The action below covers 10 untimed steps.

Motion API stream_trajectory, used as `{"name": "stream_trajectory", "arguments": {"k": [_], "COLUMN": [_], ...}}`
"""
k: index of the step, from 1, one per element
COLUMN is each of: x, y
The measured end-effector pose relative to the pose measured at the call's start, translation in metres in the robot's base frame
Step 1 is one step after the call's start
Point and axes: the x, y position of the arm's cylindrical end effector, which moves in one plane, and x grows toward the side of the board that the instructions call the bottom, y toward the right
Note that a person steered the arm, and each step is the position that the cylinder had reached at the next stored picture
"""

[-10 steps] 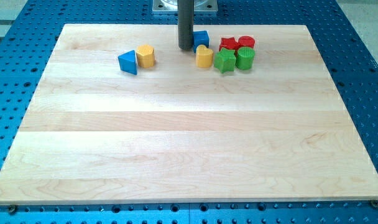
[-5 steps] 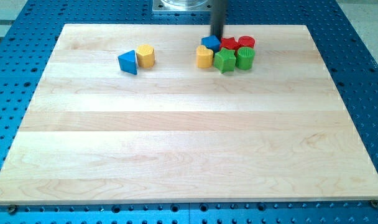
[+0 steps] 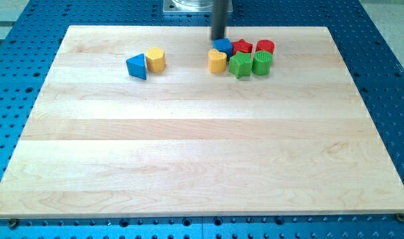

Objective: Place the hexagon above the cube

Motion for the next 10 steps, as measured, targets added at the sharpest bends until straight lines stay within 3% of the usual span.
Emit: {"name": "stream_trajectory", "arguments": {"k": [2,3,4,5,6,7,8,9,10], "x": [0.032,0.118,0.136,0.098,0.077,0.056,0.033,0.043,0.050], "y": [-0.166,-0.170,-0.147,-0.091,-0.120,-0.094,-0.023,-0.035,-0.012]}}
